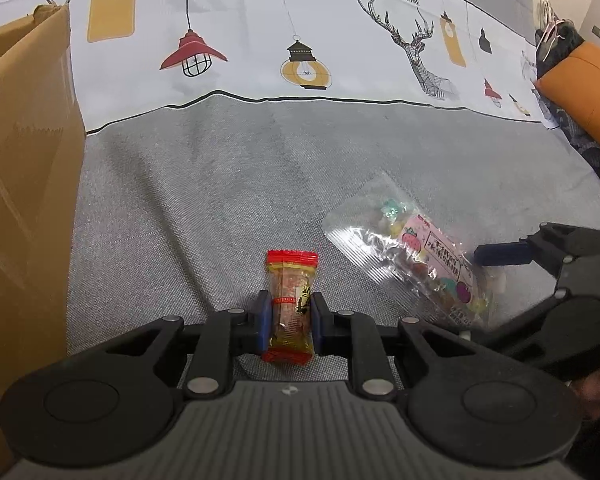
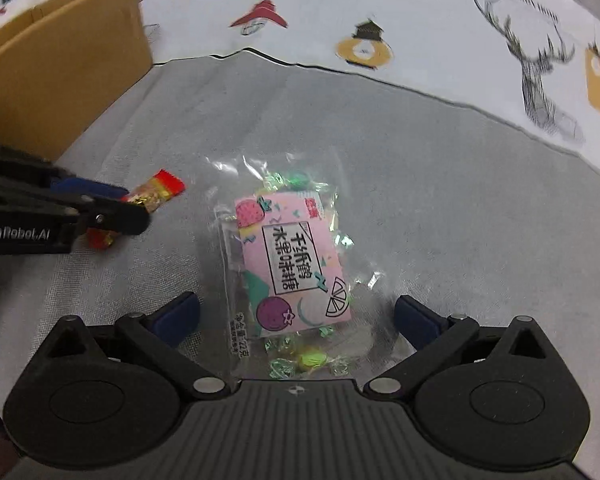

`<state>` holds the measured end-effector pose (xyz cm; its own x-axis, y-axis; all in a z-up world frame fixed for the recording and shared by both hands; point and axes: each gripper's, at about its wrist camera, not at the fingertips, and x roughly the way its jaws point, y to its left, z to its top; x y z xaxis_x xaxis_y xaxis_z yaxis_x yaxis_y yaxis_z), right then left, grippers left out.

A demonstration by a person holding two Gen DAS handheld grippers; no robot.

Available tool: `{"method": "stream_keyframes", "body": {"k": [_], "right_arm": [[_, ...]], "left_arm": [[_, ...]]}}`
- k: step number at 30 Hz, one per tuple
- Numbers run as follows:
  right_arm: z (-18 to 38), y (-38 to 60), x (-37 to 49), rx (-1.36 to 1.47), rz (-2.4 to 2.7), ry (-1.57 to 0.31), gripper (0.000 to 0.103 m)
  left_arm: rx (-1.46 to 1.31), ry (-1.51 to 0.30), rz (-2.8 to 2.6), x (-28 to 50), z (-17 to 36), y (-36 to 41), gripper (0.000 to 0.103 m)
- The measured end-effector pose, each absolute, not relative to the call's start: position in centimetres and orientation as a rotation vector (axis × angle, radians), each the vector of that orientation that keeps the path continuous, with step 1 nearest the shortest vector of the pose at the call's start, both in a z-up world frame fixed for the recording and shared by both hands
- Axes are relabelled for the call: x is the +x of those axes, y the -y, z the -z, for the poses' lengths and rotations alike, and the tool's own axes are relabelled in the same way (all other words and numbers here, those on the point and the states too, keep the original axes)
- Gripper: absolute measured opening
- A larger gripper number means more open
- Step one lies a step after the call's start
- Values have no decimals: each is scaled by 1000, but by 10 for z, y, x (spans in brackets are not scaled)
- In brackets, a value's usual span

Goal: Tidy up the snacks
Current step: 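Carry both snacks into the cardboard box and release them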

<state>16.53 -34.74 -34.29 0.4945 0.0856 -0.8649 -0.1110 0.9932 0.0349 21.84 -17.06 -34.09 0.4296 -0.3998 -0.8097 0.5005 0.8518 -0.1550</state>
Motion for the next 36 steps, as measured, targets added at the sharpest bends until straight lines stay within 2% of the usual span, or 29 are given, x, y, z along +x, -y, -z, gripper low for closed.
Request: {"method": "stream_keyframes", "body": {"k": [2, 3, 4, 6, 19, 23, 33, 36], "right_arm": [[336, 353, 166, 3, -78, -1015, 58], [331, 358, 166, 43, -65, -998, 28], [329, 361, 166, 63, -40, -990, 20], [325, 363, 165, 73, 10, -966, 13], [247, 321, 104, 354, -55, -742, 12], [215, 294, 95, 389, -91, -682, 12], [108, 191, 110, 281, -248, -529, 13], [97, 159, 124, 234, -277, -523, 13]], "left_arm": [[108, -979, 561, 218, 340, 170, 22], [104, -982, 560, 217, 339, 169, 22], [103, -984, 558, 216, 338, 169, 22], [100, -984, 556, 214, 334, 167, 21], [8, -853, 594, 185, 250, 130, 21], [-14, -721, 615, 175, 209, 103, 21], [-106, -409, 479, 150, 126, -11, 21], [-157, -432, 412, 156, 122, -48, 21]]}}
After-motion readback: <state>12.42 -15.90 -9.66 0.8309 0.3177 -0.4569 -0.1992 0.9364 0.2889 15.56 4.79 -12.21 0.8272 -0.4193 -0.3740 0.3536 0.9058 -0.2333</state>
